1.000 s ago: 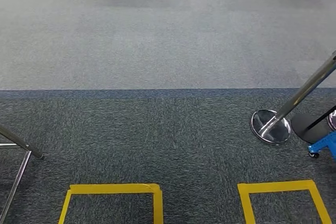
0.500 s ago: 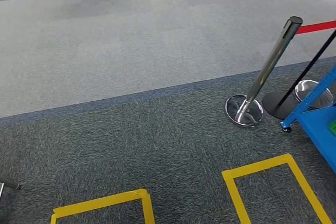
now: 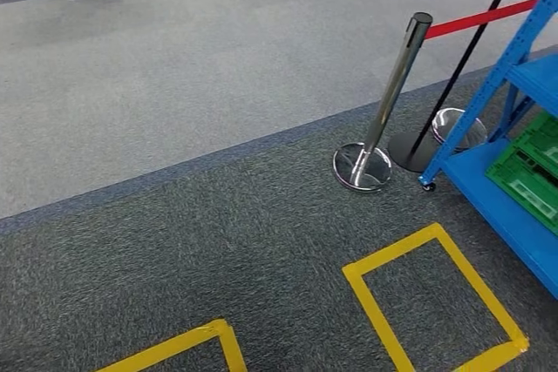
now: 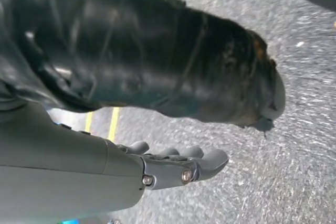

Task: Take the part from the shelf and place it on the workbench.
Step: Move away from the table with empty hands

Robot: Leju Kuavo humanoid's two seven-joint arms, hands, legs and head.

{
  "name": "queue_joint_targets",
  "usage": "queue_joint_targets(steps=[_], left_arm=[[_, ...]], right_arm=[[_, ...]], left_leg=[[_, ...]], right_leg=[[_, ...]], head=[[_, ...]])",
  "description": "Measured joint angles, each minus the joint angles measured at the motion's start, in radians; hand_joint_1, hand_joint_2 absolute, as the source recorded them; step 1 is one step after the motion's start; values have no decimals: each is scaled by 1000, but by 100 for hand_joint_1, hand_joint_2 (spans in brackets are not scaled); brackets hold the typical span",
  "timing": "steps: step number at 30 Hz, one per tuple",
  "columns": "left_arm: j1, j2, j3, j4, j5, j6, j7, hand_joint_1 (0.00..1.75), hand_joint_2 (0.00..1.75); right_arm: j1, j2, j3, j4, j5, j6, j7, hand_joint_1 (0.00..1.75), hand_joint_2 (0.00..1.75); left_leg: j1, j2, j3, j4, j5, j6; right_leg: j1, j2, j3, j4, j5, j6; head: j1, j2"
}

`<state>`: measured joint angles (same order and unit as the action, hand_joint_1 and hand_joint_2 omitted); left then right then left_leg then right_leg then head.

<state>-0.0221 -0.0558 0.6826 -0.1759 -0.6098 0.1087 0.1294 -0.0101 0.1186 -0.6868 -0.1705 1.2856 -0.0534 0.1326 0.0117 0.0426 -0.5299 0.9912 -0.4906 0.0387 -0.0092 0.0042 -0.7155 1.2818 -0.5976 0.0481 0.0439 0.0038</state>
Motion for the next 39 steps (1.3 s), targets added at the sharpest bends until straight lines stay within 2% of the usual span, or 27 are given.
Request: queue_joint_targets(steps=[1,2,4,6,8,10,12,13,14,15,16,17,19,21,23,24,25,27,28,29,30,31,33,35,36,38,39], left_arm=[[-1,0,0,0,-4,-4,1,0,0],[-2,-1,0,0,-6,-9,2,0,0],[-3,-2,0,0,-3,-20,-6,0,0],[-6,-4,1,0,2,-10,-17,0,0],[-12,-7,1,0,3,13,-19,0,0],[-15,-10,1,0,1,22,-19,0,0],[-11,-10,1,0,-5,18,-19,0,0],[-9,-9,1,0,-7,11,-18,0,0],[-7,-7,1,0,-6,1,-16,0,0],[-6,-6,1,0,-2,-12,-14,0,0],[-5,-5,2,0,2,-26,-14,0,0],[-5,-5,3,0,7,-39,-15,0,0],[-5,-6,6,0,15,-53,-23,0,0],[-6,-7,11,0,19,-57,-33,0,0],[-8,-10,18,0,21,-57,-39,0,0],[-9,-11,20,0,21,-56,-40,0,0],[-10,-13,21,0,22,-52,-39,0,0],[-7,-15,24,0,21,-47,-36,0,0],[-5,-15,25,0,19,-46,-35,0,0],[-3,-14,26,0,18,-46,-33,0,0],[-2,-14,28,0,16,-46,-32,0,0],[-3,-15,29,0,16,-46,-30,0,0],[-5,-16,31,0,15,-45,-28,0,0],[-6,-17,31,0,13,-45,-27,0,0],[-6,-17,32,0,12,-44,-27,0,0],[-10,-17,34,0,11,-40,-25,0,0],[-12,-16,36,0,11,-39,-24,0,0]], right_arm=[[1,0,0,0,-2,-3,0,0,0],[2,0,0,0,-5,-5,1,0,0],[1,0,0,0,-15,-6,3,0,0],[1,0,-2,0,-25,-7,7,0,0],[4,0,-4,0,-32,-8,10,0,0],[6,1,-5,0,-34,-10,12,0,0],[5,1,-5,0,-32,-12,14,0,0],[3,1,-5,0,-29,-12,14,0,0],[3,1,-5,0,-25,-12,14,0,0],[3,1,-5,0,-22,-11,14,0,0],[4,1,-5,0,-20,-9,13,0,0],[5,1,-5,0,-19,-8,11,0,0],[4,2,-5,0,-17,-5,8,0,0],[3,3,-5,0,-16,-5,7,0,0],[5,3,-5,0,-16,-5,7,0,0],[7,3,-5,0,-15,-5,7,0,0],[8,3,-5,0,-14,-5,7,0,0],[6,3,-5,0,-13,-5,7,0,0],[4,3,-5,0,-13,-5,7,0,0],[3,3,-5,0,-13,-6,7,0,0],[3,3,-5,0,-12,-5,7,0,0],[3,3,-5,0,-10,-5,7,0,0],[3,3,-5,0,-6,-5,7,0,0],[3,3,-5,0,-4,-4,8,0,0],[2,3,-4,0,-2,-2,8,0,0],[4,3,-4,0,2,0,8,0,0],[5,3,-4,0,2,1,8,0,0]], left_leg=[[1,12,2,0,-2,-2],[1,24,5,0,-4,-5],[-1,43,11,2,-10,-16],[-4,60,16,4,-14,-28],[-1,68,22,6,-19,-41],[4,30,12,46,-52,-51],[5,-19,-37,164,-115,-53],[5,-29,-69,232,-142,-53],[5,-33,-96,281,-153,-51],[4,-34,-108,296,-144,-49],[4,-37,-104,271,-115,-46],[4,-44,-84,212,-73,-41],[6,-88,-34,80,-9,-32],[4,-118,-14,24,3,-28],[3,-103,-12,14,6,-24],[4,-91,-9,6,10,-19],[6,-79,-5,-2,14,-15],[7,-50,-2,-11,17,-8],[6,-34,-2,-11,17,-7],[5,-18,-2,-11,16,-7],[5,-3,-2,-10,14,-7],[5,11,0,-10,13,-9],[6,33,5,-8,8,-16],[3,52,11,-5,1,-28],[1,59,14,-5,-1,-34],[1,75,21,-7,-4,-46],[3,68,24,-4,-9,-53]], right_leg=[[-2,-6,22,-37,25,2],[-4,-20,61,-104,58,3],[-2,-57,135,-233,103,-4],[3,-66,159,-274,111,-19],[3,-46,157,-276,114,-36],[0,-28,162,-283,118,-52],[1,-5,168,-286,121,-62],[3,8,168,-285,122,-64],[5,23,168,-284,122,-65],[7,38,169,-283,121,-65],[8,52,170,-282,121,-65],[9,67,171,-281,120,-65],[9,93,169,-275,118,-61],[6,116,159,-272,119,-50],[1,136,147,-275,123,-34],[2,127,141,-271,119,-28],[3,104,130,-253,105,-24],[4,38,83,-158,47,-18],[3,18,50,-93,14,-14],[1,8,24,-38,-7,-10],[0,3,12,-12,-9,-7],[-2,-1,21,-26,8,-5],[-3,-29,93,-152,71,-5],[0,-61,156,-263,107,-15],[2,-67,166,-282,109,-22],[5,-48,162,-282,109,-36],[3,-38,163,-284,110,-42]], head=[[1,0],[1,0],[2,0],[-1,0],[-3,0],[-9,0],[-17,0],[-20,0],[-22,0],[-24,0],[-25,0],[-26,0],[-26,0],[-28,0],[-31,0],[-31,0],[-27,0],[-18,0],[-14,0],[-12,0],[-12,0],[-11,0],[-10,0],[-8,0],[-7,0],[-8,0],[-9,0]])
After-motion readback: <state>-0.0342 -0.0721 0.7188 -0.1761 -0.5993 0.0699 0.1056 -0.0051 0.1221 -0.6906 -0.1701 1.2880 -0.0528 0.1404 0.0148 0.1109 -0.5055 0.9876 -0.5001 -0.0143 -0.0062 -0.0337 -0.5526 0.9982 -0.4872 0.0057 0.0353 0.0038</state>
